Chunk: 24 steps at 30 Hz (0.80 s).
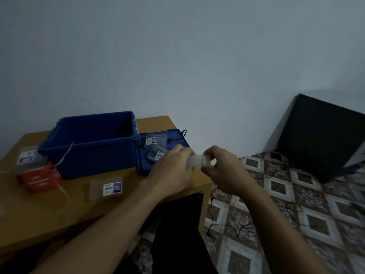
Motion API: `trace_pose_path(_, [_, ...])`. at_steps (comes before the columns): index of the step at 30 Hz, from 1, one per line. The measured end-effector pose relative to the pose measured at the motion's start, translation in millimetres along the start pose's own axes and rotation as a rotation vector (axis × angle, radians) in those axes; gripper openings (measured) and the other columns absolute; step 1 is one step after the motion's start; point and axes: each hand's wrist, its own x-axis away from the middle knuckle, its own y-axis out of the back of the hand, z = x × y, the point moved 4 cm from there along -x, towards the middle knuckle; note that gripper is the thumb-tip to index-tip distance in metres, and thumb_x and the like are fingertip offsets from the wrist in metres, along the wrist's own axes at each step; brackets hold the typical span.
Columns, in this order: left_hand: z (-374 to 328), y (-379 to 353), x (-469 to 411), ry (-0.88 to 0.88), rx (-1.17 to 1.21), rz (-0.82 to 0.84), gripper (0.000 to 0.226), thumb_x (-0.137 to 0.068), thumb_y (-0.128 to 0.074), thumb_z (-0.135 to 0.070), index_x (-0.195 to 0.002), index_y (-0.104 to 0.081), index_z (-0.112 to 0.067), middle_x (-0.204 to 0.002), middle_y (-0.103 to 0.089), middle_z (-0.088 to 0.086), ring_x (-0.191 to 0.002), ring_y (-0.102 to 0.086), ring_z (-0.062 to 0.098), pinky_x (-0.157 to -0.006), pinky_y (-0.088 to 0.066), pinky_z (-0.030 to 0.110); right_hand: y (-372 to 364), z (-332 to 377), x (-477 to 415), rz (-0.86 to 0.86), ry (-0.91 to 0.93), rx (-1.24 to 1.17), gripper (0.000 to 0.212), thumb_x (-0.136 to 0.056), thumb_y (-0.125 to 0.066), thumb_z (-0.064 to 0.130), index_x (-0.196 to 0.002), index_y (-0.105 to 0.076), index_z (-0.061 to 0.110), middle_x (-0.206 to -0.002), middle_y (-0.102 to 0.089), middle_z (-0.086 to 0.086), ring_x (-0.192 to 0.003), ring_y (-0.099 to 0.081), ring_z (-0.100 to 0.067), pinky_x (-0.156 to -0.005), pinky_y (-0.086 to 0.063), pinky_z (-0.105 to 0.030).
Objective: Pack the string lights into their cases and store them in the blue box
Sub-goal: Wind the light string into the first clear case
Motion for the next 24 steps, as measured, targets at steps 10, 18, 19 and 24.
trace_pose_path(10, [-29.5, 72.6, 61.5, -0.072, 0.224, -0.179, 0.042, -0.09, -0.07, -0.03, -0.13, -0.061, -0.021, -0.118, -0.057, -0.008, -0.103, -0.056, 0.01, -0.09, -0.051, 0.031, 61.7, 58.9, 52.4, -0.077, 0.092, -0.153, 0.033, -0.094, -0.07, 0.027, -0.124, -0.058, 0.022, -0.108, -0.063, 0.01, -0.084, -0.064, -0.002, -0.064, -0.051, -0.011])
trace_pose_path(18, [-46.0, 108.1, 97.5, -0.137, 0.276, -0.27, 0.038, -0.085, -0.076, -0.031, -0.12, -0.066, -0.025, -0.108, -0.058, -0.018, -0.096, -0.055, -0.004, -0.076, -0.045, 0.007, 81.3, 82.9, 81.4, -0.045, 0.117, -0.4, 0.036, -0.091, -0.072, 0.029, -0.125, -0.061, 0.023, -0.105, -0.069, 0.01, -0.084, -0.07, -0.004, -0.075, -0.062, -0.033])
trace_pose_path(19, [-46.4, 110.1, 99.4, -0.141, 0.276, -0.272, 0.037, -0.084, -0.077, -0.031, -0.12, -0.067, -0.027, -0.107, -0.058, -0.018, -0.096, -0.054, -0.006, -0.074, -0.044, 0.007, 81.2, 83.6, 83.3, -0.045, 0.12, -0.432, 0.033, -0.093, -0.07, 0.029, -0.124, -0.062, 0.023, -0.104, -0.07, 0.008, -0.084, -0.07, -0.006, -0.075, -0.062, -0.034])
trace_pose_path(24, [-48.5, 114.7, 107.1, -0.159, 0.253, -0.294, 0.038, -0.084, -0.077, -0.029, -0.12, -0.067, -0.026, -0.106, -0.056, -0.019, -0.095, -0.054, -0.005, -0.072, -0.044, 0.005, 73.4, 85.9, 90.6, -0.059, 0.099, -0.594, 0.019, -0.097, -0.062, 0.028, -0.114, -0.065, 0.021, -0.097, -0.072, 0.0, -0.08, -0.071, -0.016, -0.073, -0.061, -0.039])
